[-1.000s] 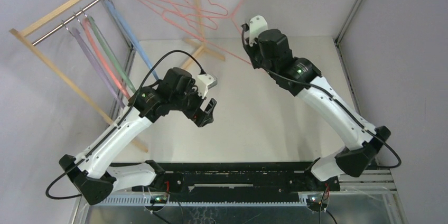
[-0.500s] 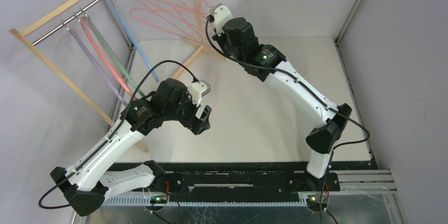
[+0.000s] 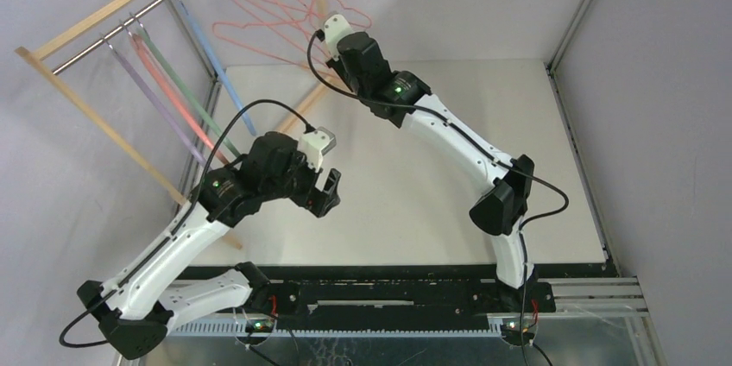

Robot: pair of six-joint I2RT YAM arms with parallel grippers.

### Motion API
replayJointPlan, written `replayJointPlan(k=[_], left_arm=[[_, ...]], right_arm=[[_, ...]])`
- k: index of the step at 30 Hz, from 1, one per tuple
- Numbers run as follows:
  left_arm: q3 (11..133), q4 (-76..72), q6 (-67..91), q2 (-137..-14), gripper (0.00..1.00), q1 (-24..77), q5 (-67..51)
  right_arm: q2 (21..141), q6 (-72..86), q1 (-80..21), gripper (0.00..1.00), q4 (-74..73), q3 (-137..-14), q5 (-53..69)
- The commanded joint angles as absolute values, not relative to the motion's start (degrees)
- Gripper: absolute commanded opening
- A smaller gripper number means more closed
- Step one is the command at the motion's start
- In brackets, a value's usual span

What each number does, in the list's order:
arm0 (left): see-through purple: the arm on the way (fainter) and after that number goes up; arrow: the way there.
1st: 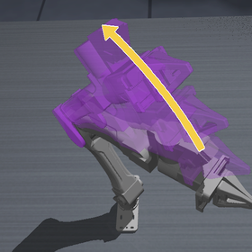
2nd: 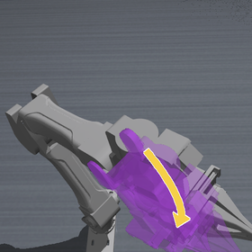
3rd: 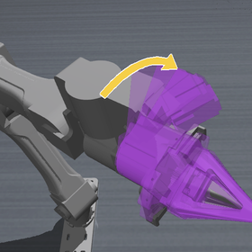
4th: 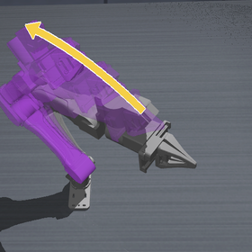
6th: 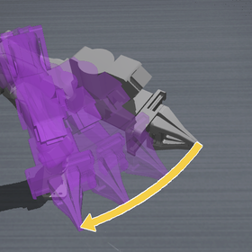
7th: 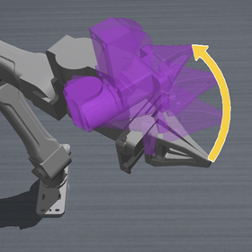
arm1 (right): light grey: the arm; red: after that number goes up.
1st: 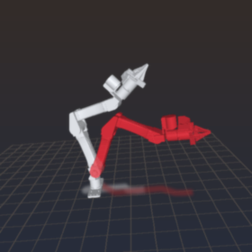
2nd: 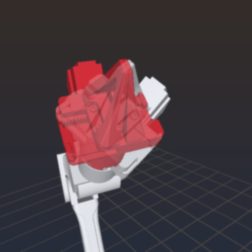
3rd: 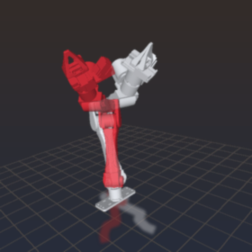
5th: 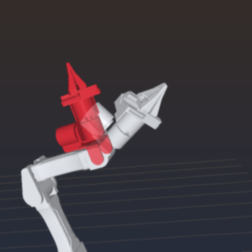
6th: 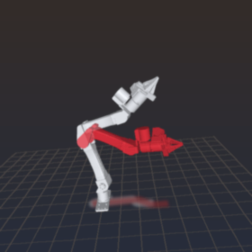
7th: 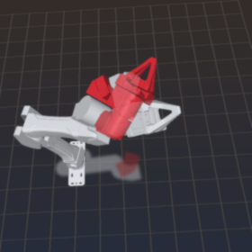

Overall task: Organize the hangers
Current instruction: Pick up the hanger from the clothesline.

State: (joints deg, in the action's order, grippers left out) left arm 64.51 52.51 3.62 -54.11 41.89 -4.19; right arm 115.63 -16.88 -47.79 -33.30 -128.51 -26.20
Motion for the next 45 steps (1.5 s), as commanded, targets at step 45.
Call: replayJointPlan(k=[45], left_arm=[[69.7,-1.1,22.8,-68.5,0.89,44.5,6.6]], right_arm=[[74.6,1.1,-34.6,0.00,-39.5,-92.1,-11.3]])
